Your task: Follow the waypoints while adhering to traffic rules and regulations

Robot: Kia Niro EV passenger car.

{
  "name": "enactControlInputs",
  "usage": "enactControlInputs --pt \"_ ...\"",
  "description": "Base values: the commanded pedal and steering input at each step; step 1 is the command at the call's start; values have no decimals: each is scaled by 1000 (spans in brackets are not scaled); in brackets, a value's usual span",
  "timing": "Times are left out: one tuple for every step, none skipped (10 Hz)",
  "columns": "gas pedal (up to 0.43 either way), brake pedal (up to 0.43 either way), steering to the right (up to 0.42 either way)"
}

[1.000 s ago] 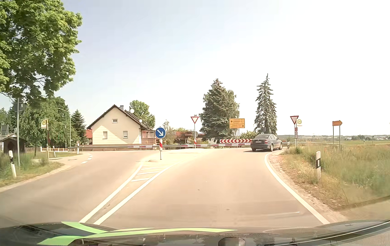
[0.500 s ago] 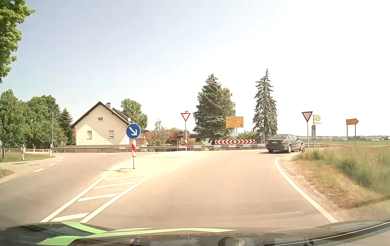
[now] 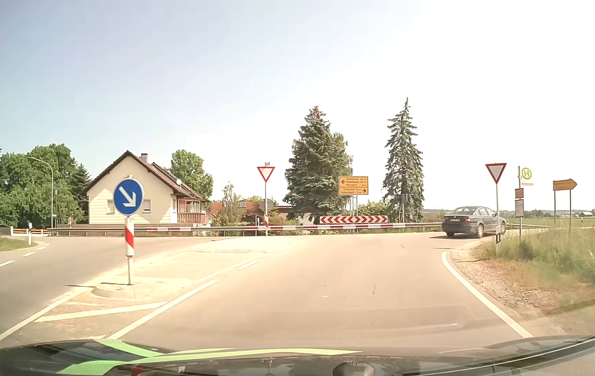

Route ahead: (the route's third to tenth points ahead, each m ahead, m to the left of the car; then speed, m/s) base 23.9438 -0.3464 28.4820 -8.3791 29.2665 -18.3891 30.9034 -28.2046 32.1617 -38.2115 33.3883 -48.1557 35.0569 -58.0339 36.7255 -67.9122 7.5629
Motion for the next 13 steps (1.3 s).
enactControlInputs --pt "0 146 34" --pt "0 134 40" --pt "0 134 46" --pt "0 134 53" --pt "0 140 60" --pt "0 146 69" --pt "0 159 82" --pt "0 159 94" --pt "0 159 107" --pt "0 165 122" --pt "0 159 137" --pt "0 171 154" --pt "0 183 168"
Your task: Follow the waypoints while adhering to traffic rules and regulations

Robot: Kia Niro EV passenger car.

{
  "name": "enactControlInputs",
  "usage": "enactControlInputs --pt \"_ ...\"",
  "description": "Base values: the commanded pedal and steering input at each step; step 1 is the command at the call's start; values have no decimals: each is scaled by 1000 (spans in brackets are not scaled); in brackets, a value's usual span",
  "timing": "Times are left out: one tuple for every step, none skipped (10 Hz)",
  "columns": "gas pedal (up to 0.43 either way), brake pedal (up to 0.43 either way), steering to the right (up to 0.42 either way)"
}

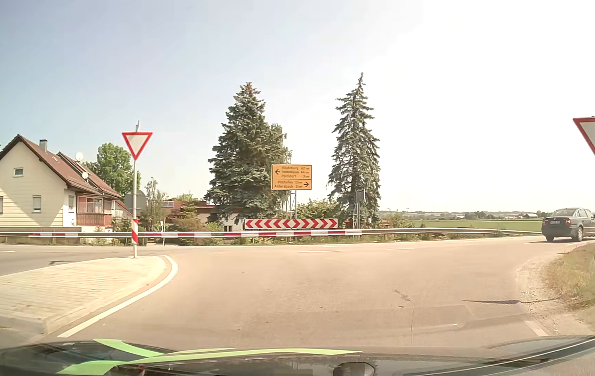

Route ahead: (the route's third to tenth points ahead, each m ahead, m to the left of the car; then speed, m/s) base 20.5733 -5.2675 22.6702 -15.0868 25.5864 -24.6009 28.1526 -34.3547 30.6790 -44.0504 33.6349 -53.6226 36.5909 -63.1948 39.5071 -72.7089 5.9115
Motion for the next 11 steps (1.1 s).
enactControlInputs --pt "0 189 184" --pt "0 201 193" --pt "0 201 193" --pt "0 201 193" --pt "0 201 192" --pt "0 195 192" --pt "0 195 191" --pt "0 195 190" --pt "0 213 189" --pt "0 220 189" --pt "0 220 190"
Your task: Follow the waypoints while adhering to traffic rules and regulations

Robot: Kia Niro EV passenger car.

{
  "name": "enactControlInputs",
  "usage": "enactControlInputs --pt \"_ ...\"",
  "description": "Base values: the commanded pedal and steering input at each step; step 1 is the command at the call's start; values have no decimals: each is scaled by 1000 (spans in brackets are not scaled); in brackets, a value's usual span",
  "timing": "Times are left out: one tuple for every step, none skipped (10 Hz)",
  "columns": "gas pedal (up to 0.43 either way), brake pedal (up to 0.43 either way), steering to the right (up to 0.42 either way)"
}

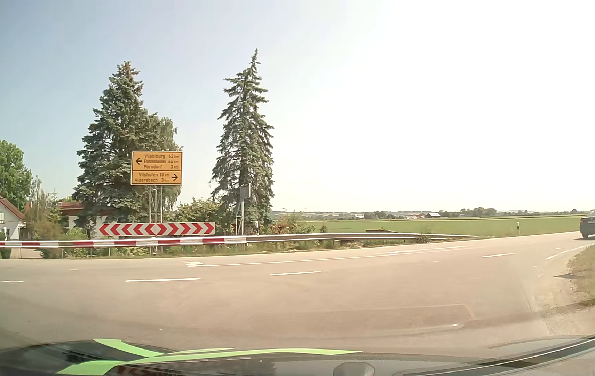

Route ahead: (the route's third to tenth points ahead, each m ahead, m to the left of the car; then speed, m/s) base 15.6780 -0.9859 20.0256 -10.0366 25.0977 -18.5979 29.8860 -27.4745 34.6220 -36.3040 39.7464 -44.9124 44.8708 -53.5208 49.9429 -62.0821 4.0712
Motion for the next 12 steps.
enactControlInputs --pt "0 220 190" --pt "0 220 190" --pt "0 220 190" --pt "0 220 190" --pt "0 220 190" --pt "0 220 190" --pt "0 220 189" --pt "0 220 190" --pt "0 226 190" --pt "0 226 190" --pt "0 226 190" --pt "0 220 190"
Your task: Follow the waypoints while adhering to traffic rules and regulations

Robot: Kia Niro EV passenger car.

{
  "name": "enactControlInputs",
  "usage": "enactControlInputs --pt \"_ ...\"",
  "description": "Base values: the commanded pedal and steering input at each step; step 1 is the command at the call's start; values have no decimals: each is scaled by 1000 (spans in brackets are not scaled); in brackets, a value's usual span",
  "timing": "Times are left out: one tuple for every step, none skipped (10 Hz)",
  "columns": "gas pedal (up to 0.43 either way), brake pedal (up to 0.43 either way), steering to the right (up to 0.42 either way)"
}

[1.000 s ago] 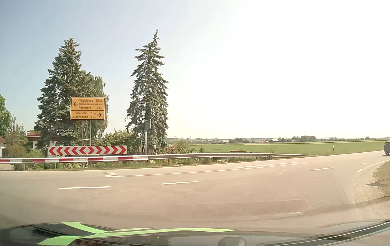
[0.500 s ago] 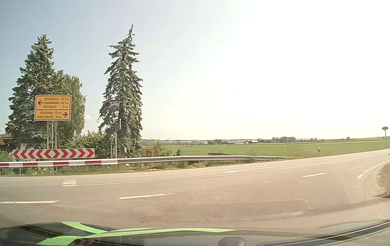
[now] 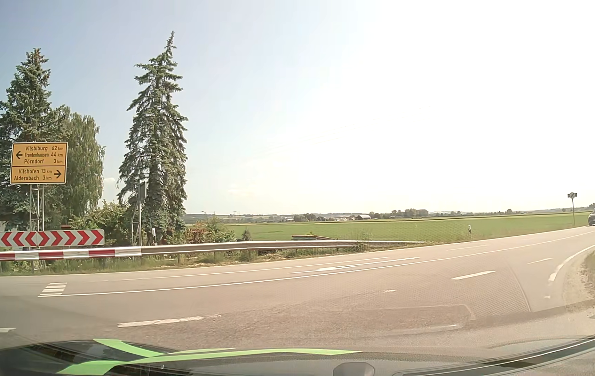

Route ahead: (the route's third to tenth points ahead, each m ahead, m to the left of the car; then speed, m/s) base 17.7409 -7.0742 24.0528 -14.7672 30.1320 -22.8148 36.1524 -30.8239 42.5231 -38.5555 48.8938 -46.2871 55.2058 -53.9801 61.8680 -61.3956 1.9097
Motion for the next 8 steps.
enactControlInputs --pt "0 213 190" --pt "0 134 190" --pt "0 37 190" --pt "0 0 190" --pt "0 0 190" --pt "0 0 190" --pt "47 0 191" --pt "79 0 194"
